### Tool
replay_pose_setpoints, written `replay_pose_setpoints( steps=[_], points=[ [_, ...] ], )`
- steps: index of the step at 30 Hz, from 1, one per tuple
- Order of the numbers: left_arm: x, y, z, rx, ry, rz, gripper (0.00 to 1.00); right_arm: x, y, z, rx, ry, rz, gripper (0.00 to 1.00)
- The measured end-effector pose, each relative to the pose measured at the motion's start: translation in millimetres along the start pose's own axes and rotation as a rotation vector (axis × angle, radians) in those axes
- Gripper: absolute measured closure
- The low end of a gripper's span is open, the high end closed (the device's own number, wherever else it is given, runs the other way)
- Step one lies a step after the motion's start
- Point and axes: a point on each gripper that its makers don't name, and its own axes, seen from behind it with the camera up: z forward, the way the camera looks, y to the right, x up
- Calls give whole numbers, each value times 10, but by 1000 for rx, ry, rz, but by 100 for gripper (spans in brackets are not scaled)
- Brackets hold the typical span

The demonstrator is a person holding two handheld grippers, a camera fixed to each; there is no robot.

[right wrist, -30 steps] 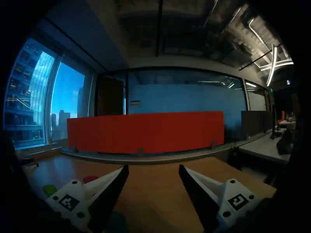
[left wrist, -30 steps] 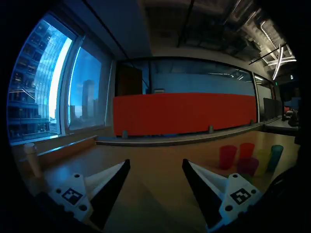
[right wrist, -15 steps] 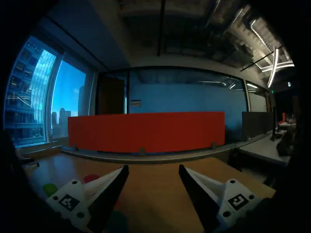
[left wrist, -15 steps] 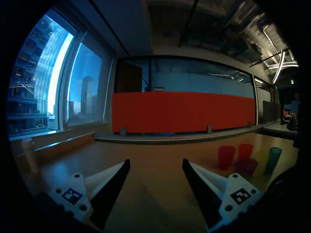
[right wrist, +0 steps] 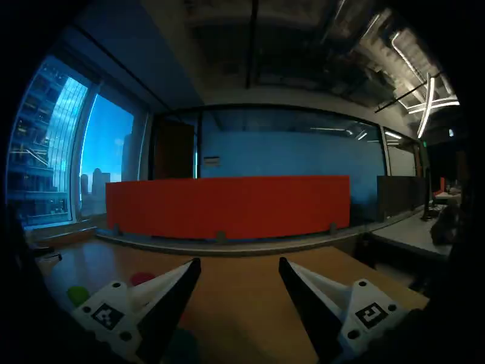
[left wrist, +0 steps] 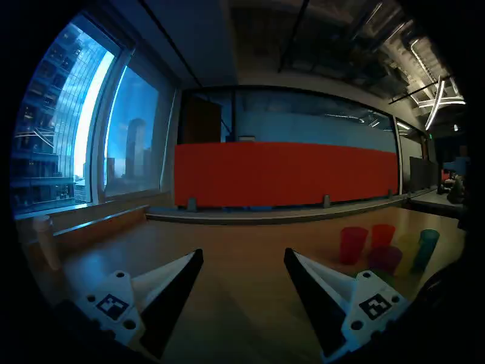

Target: Pour water

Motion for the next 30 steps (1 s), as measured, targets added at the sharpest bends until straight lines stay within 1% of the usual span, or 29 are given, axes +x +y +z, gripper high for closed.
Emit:
replay_pose_setpoints(
  steps=[12, 15, 21, 24, 30],
  points=[
    [1, 8, -3, -1, -3, 1, 0, 0, -10, -5, 6, 6, -6, 1],
    [5, 6, -4, -2, -4, 1, 0, -15, -42, -11, 7, 10, -15, 1],
    [3, 7, -7, -2, -4, 1, 0, -94, -138, -37, 25, 12, -66, 1],
    [-1, 4, -7, -1, -4, 1, 0, -117, -148, -24, 26, 23, -83, 1],
    [8, 6, -10, -1, -4, 1, 0, -159, -135, 18, 33, 44, -85, 0]
  ],
)
